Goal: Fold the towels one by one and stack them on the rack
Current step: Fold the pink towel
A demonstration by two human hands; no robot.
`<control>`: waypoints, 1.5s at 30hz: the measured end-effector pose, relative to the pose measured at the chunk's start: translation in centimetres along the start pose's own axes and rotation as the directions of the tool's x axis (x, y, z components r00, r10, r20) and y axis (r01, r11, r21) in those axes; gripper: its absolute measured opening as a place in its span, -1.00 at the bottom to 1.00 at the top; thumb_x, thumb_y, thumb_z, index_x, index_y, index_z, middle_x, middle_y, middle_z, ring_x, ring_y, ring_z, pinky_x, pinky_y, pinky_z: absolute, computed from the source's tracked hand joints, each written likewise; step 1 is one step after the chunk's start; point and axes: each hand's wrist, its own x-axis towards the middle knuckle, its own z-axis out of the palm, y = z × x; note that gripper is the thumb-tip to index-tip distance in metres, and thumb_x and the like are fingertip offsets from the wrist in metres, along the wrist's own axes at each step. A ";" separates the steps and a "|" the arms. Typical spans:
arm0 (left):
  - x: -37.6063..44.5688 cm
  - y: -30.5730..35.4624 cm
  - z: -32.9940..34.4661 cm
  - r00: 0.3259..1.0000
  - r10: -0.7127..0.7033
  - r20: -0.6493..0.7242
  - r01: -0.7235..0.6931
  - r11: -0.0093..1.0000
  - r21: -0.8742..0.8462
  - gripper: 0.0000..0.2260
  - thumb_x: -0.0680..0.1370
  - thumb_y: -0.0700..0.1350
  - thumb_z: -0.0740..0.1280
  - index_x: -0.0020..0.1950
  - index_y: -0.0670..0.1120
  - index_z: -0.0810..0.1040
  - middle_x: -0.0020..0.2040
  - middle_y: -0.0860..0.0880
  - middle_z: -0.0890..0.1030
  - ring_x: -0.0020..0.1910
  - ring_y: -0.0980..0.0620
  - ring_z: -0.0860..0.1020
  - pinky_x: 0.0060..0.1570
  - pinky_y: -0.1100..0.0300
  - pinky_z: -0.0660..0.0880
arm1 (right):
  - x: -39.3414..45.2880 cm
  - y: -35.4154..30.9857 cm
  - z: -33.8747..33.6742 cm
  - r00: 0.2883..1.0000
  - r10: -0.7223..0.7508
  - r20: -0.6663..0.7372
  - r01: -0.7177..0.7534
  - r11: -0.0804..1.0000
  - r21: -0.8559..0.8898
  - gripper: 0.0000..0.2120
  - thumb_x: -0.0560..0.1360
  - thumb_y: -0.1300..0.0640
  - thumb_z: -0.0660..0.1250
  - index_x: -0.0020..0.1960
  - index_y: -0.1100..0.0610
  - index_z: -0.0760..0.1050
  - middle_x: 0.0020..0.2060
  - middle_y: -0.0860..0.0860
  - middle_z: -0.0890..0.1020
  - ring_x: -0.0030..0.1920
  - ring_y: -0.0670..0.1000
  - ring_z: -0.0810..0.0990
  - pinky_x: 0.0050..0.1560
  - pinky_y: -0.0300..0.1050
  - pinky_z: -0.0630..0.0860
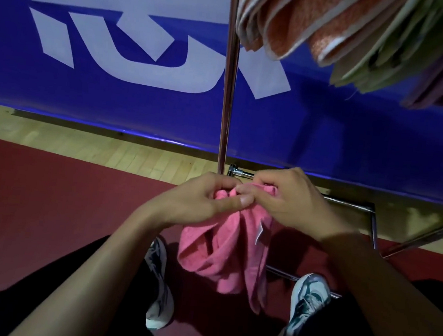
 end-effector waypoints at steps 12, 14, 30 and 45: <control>0.2 -1.1 -0.1 0.983 -0.050 -0.178 0.052 0.999 0.007 -0.90 0.70 -0.12 0.31 0.12 -0.07 0.61 -0.01 -0.15 0.69 -0.09 -0.01 0.68 0.07 -0.07 0.61 | 0.4 0.5 -0.1 0.983 0.183 0.017 -0.172 0.885 0.433 -0.83 0.56 0.14 0.46 0.14 0.06 0.58 -0.11 -0.02 0.75 -0.02 -0.03 0.74 0.09 -0.22 0.62; 0.2 -1.0 0.2 0.984 -0.072 -0.166 0.066 0.997 -0.042 -0.86 0.69 -0.02 0.33 0.16 -0.04 0.61 -0.01 -0.07 0.73 -0.06 -0.04 0.71 0.08 -0.04 0.62 | 0.4 0.4 0.2 0.982 0.186 -0.013 -0.168 0.912 0.374 -0.84 0.57 0.13 0.45 0.14 0.04 0.61 -0.09 -0.06 0.75 0.00 -0.10 0.72 0.14 -0.14 0.62; 1.9 -3.2 0.9 0.922 -0.014 -0.387 0.046 0.996 0.073 -0.85 0.66 -0.08 0.37 -0.04 -0.13 0.57 -0.25 0.11 0.59 -0.30 0.22 0.51 -0.21 0.26 0.45 | 0.3 0.3 2.5 0.993 0.110 0.038 -0.114 0.985 0.126 -0.71 0.66 -0.08 0.24 0.34 -0.06 0.52 0.16 -0.13 0.68 0.19 -0.13 0.64 0.26 0.03 0.56; 2.0 -3.1 1.5 0.922 -0.014 -0.386 0.041 0.997 0.061 -0.89 0.66 -0.01 0.36 0.03 -0.04 0.57 -0.11 -0.03 0.73 -0.13 0.04 0.70 -0.05 0.04 0.62 | -0.2 0.3 2.7 0.996 0.057 0.067 -0.055 0.998 -0.036 -0.69 0.70 0.12 0.17 0.40 0.00 0.50 0.15 -0.13 0.64 0.15 -0.14 0.59 0.22 -0.23 0.46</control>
